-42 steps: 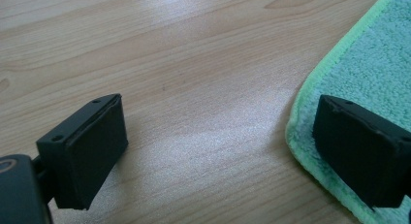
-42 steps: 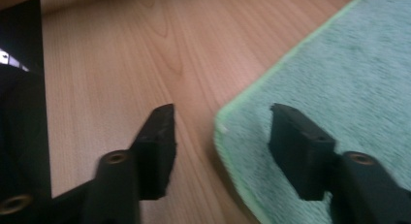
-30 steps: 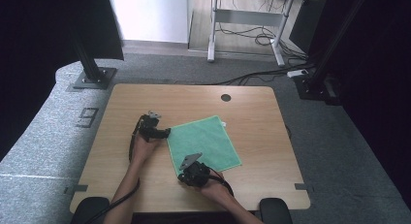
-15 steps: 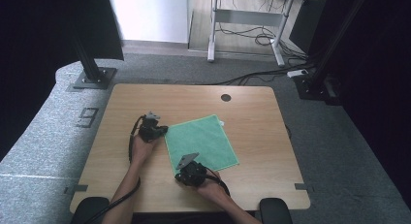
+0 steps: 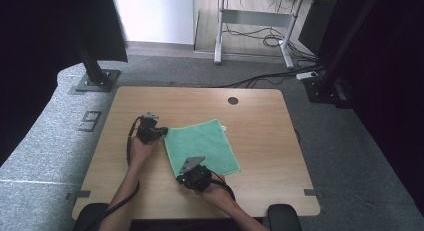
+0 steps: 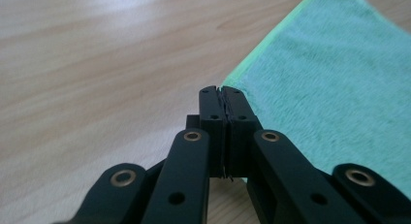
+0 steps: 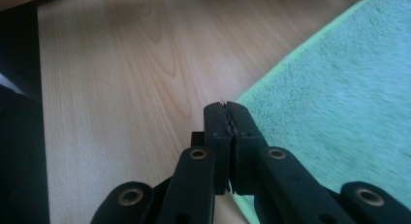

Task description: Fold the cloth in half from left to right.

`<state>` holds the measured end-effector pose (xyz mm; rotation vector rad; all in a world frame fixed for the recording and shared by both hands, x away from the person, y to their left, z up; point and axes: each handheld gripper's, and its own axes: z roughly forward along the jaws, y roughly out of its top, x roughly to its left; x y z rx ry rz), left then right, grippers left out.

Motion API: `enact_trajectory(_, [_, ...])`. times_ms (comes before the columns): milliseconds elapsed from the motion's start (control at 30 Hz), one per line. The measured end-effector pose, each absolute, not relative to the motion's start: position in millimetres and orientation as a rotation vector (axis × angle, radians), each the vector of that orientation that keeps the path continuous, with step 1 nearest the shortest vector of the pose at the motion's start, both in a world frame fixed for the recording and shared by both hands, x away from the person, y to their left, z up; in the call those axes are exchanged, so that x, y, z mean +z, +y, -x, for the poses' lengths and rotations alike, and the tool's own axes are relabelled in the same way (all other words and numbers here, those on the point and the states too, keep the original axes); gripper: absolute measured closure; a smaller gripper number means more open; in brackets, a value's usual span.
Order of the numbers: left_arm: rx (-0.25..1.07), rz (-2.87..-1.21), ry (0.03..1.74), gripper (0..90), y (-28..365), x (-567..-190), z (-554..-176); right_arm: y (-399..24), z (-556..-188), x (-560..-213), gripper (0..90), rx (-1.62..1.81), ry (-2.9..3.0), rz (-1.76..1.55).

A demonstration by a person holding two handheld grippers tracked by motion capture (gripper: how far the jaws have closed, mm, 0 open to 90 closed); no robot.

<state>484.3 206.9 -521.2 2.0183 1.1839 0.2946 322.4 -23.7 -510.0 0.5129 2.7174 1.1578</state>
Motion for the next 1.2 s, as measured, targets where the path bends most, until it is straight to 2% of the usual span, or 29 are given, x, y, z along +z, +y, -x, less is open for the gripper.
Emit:
enact_trajectory(333, [0.297, -2.031, 1.129, 87.9, 175, -505, -499, -58, -326, -503, 87.3, 1.164, 2.639, -0.596])
enact_trajectory(1200, [0.298, -2.113, 0.962, 87.8, 85, -496, -530, -152, -339, -500, 87.4, 1.161, 2.490, -0.835])
